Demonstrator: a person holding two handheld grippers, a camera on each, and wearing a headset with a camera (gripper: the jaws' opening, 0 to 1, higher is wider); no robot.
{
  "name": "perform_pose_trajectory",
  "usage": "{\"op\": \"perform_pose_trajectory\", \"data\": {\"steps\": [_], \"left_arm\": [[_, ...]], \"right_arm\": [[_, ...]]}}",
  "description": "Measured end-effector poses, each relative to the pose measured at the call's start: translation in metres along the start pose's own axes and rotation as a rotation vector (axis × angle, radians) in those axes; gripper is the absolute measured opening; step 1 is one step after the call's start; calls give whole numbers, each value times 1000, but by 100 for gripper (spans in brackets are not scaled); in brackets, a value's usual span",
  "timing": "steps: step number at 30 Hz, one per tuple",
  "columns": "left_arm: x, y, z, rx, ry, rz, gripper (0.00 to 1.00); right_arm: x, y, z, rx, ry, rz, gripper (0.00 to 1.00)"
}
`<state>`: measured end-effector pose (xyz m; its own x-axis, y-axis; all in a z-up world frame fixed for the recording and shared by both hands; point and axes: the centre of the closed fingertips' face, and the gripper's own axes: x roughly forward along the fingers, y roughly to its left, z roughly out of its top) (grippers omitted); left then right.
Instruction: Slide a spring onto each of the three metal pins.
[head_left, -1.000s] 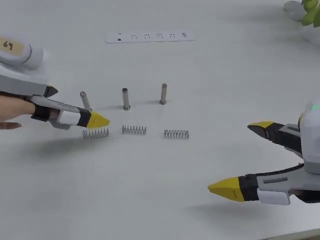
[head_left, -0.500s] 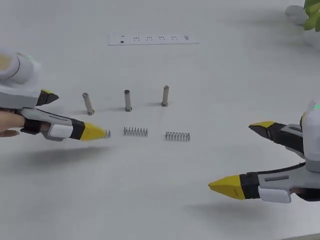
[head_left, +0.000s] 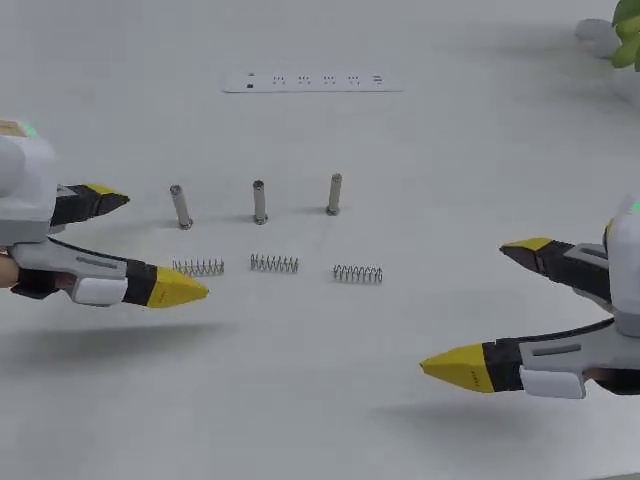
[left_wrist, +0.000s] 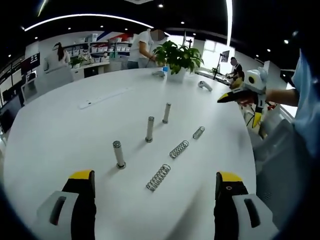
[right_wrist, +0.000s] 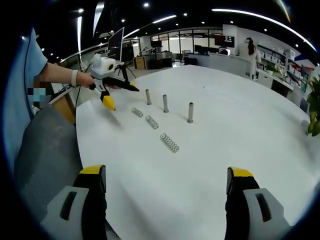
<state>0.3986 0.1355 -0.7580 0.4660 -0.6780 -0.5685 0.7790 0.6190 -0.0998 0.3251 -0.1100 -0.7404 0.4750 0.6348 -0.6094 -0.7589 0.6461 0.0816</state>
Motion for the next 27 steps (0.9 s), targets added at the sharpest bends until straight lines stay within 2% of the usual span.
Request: {"op": "perform_pose_trajectory", "data": {"steps": [3,8,12,16,27], "left_arm": [[-4,-5,-3,31,3,-12,95],[-11,-17,4,57,-37,-35,96],[-12,-24,0,101,-16,-46,95],[-13,-29,-3,109,-12,-59,94],[-8,-26,-11,122,1,-59,83]], "right_arm": [[1,0,1,-8,3,4,100],[3,0,3,-15,4,10,100],[4,1,4,-23,9,15,100],[5,2,4,-31,13,19,100],[6,1,3,-37,25,23,100]]}}
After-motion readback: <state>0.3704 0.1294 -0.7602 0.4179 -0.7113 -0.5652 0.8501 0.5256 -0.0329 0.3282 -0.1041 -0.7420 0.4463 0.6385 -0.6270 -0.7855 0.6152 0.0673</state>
